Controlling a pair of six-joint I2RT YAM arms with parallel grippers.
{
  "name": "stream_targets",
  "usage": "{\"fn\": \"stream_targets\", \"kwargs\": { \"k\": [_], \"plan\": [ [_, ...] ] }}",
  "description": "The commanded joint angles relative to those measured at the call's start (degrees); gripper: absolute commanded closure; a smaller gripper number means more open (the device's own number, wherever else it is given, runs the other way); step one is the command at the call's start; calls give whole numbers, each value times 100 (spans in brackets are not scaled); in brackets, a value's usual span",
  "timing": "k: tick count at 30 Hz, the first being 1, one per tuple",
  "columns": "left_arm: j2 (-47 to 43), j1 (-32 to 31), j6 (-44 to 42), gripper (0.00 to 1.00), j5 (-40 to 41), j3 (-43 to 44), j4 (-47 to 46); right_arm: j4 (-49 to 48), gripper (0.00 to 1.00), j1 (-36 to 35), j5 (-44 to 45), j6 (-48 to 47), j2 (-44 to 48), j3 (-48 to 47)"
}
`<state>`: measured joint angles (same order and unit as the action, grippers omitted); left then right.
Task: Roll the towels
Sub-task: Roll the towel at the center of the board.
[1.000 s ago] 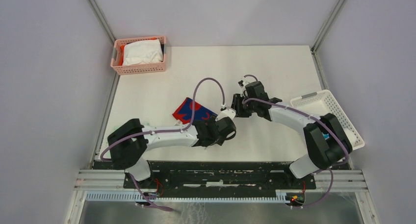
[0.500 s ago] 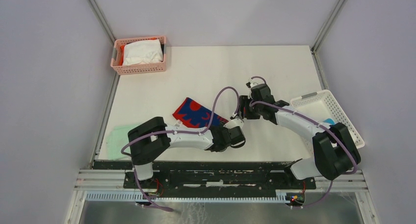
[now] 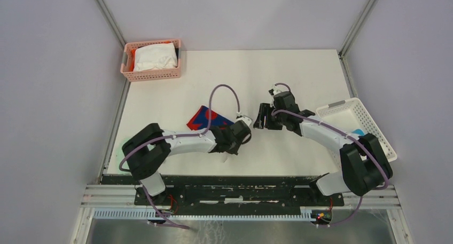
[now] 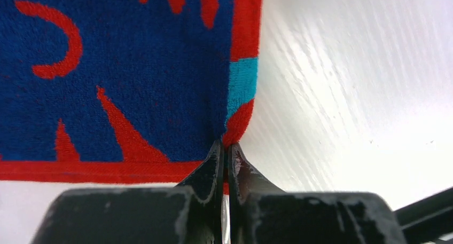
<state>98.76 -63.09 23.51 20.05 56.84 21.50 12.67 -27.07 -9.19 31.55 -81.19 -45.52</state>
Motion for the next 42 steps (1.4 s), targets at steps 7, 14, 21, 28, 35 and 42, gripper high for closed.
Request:
{"fn": "stream_targets", "kwargs": {
  "k": [7,14,21,28,35,42],
  "plan": [
    [-810,1919,1353,97,-3736,-1367,-2468,-911,32,-235,-578,1080,-435,55],
    [-746,2225,1879,97,-4405,-1724,-3276,-1785,32,-362,-780,1860,-1238,-47],
    [-792,2297,2000,97,-4404,-1803,-3416,-2106,40,-370,-739,2343,-1829,-15],
    [-857,2273,1861,95,-4224,-1805,-3198,-1805,62,-392,-615,2434,-1943,-208],
    [-1357,1453,1148,70,-2145,-1257,-1765,-944,93,-495,-217,2455,-1730,-550],
    [-1295,101,832,52,455,-616,-965,-233,99,-593,109,2672,-1601,-823]
  ]
}}
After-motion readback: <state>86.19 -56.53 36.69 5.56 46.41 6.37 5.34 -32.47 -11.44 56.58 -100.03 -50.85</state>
